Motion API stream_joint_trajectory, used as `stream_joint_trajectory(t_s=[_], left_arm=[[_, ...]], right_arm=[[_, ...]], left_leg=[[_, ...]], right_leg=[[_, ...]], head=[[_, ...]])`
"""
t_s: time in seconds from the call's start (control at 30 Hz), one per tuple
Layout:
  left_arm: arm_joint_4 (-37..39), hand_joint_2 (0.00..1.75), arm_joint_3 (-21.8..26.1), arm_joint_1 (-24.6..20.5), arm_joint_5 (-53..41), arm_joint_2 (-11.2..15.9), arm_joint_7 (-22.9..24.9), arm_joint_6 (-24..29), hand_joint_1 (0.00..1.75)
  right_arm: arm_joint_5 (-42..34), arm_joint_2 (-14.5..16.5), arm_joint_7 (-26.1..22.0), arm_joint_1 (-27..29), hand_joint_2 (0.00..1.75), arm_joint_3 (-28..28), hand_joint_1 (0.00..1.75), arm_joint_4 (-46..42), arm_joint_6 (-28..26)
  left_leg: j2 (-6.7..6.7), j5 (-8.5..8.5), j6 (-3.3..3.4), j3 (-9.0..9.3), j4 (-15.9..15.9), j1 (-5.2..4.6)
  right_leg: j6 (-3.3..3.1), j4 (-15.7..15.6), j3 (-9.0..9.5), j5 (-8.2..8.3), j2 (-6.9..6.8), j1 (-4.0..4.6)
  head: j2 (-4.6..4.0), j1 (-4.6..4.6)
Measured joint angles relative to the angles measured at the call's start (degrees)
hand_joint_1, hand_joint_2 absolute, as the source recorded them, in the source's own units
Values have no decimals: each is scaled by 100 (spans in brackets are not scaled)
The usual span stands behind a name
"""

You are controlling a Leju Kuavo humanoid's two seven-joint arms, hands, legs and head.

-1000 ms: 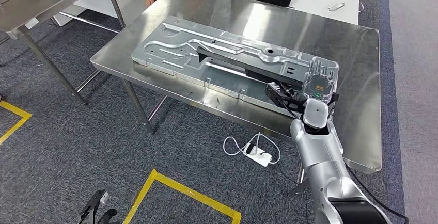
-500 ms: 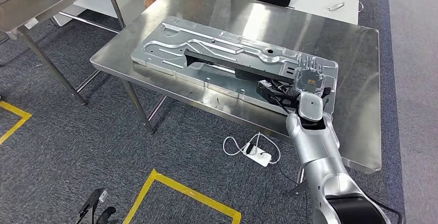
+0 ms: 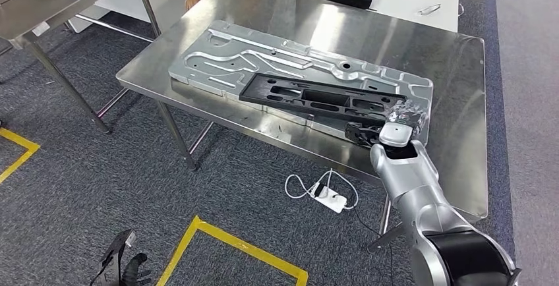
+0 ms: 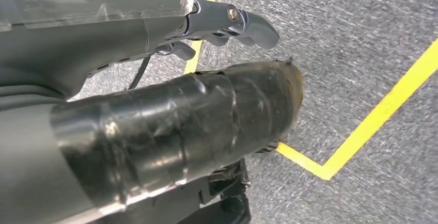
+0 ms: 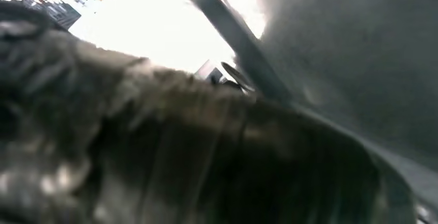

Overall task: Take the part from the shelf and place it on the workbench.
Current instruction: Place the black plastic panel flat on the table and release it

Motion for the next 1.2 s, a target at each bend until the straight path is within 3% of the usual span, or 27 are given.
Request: stream_joint_trajectory(t_s=[0.77, 0.87, 0.97, 1.03, 1.1, 1.13, 1.17, 1.2], left_arm=[[148, 0, 4, -92, -70, -15, 43, -96, 0], [167, 0, 5, -106, -70, -9, 43, -96, 0], [175, 0, 6, -121, -71, -5, 43, -97, 0], [176, 0, 6, -131, -73, -7, 43, -98, 0], [181, 0, 7, -135, -78, -7, 42, -98, 0], [186, 0, 7, -134, -83, -7, 39, -98, 0], [196, 0, 7, -134, -91, -7, 30, -98, 0], [208, 0, 8, -137, -97, -7, 19, -98, 0]], right_arm=[[24, -177, -13, -14, 0, 1, 0, 75, 111], [24, -177, -15, -12, 0, 1, 0, 75, 112], [24, -192, -15, -5, 0, 1, 0, 54, 113], [24, -216, -15, 11, 0, 0, 0, 35, 114], [24, -239, -17, 41, 0, 0, 0, 32, 111], [24, -247, -20, 63, 0, 0, 0, 27, 104], [24, -250, -21, 88, 0, -1, 0, 10, 89], [24, -254, -22, 109, 0, -2, 0, -15, 69]], left_leg=[[4, -1, 1, 5, 0, 1], [3, -9, 22, -3, 19, -23], [14, 18, 58, 49, -77, 37], [28, 37, 80, 101, -151, 81], [39, 17, 77, 121, -160, 99], [45, -3, 64, 138, -158, 112], [51, -33, 43, 169, -157, 130], [55, -67, 16, 210, -154, 154]], right_leg=[[0, -3, 4, 0, 1, 2], [25, -30, 10, 17, 3, -25], [60, 27, -3, -26, 6, -18], [103, 446, -213, -235, 2, -41], [157, 1162, -625, -493, -1, -88], [184, 1415, -792, -523, -3, -116], [210, 1466, -863, -436, -8, -144], [233, 1294, -818, -247, -17, -171]], head=[[0, 0], [0, -2], [0, 1], [0, 5], [0, 5], [0, 6], [0, 5], [0, 6]])
